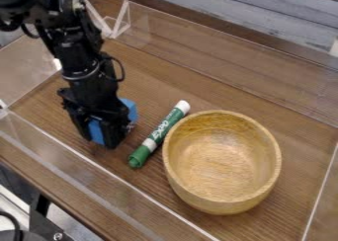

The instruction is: Put the blue block in the brown bowl

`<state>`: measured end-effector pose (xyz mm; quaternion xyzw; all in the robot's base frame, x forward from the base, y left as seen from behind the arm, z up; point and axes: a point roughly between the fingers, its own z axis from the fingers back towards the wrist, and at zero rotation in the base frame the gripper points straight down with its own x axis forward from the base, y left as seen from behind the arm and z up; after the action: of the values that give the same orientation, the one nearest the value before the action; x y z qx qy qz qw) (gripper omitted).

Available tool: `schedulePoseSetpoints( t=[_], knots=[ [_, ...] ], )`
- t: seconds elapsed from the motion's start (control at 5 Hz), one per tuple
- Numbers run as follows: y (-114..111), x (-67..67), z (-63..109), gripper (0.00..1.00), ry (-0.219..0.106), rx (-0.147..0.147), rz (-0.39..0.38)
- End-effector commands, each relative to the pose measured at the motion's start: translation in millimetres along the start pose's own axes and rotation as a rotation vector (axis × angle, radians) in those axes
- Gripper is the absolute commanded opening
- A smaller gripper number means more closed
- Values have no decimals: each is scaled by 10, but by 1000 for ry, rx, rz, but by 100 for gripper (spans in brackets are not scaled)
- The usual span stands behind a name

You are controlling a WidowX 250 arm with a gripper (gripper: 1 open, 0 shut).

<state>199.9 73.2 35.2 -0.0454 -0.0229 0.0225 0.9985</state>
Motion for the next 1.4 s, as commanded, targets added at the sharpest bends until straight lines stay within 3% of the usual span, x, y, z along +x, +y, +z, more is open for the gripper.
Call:
schedulePoseSetpoints(
  t=[0.0, 1.2],
  knots=[
    [-12, 139, 184, 0, -56, 30, -18],
    [-313, 189, 401, 0, -41, 47, -68]
  ],
)
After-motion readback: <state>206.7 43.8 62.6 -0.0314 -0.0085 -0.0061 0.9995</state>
